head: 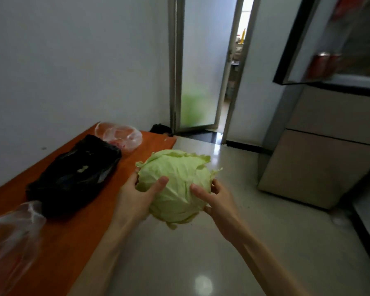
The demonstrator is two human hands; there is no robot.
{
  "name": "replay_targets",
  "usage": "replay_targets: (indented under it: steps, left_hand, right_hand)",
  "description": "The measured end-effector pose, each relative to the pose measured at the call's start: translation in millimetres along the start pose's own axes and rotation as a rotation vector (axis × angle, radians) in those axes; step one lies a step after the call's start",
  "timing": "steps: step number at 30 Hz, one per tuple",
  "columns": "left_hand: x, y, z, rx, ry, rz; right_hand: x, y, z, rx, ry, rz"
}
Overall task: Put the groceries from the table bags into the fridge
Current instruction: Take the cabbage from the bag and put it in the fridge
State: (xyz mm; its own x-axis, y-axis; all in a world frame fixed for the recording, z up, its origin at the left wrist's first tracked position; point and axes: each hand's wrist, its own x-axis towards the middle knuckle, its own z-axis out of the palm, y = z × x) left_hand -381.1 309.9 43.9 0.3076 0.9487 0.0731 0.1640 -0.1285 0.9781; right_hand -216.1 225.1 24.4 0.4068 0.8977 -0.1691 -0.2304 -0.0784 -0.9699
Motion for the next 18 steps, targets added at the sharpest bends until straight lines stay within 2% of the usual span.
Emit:
replay_targets:
  steps: [6,18]
  left_hand:
    - [67.4,34.3,130.2,0.040,-0.335,0.183]
    - [214.9,125.8,424.3,-0.173,-0.653,0.306]
  right_hand:
    - [32.0,-34.9,-122.4,0.090,0.240,-0.115]
    - [136.4,-159.0,-360.8,-0.008,0.651,-0.338]
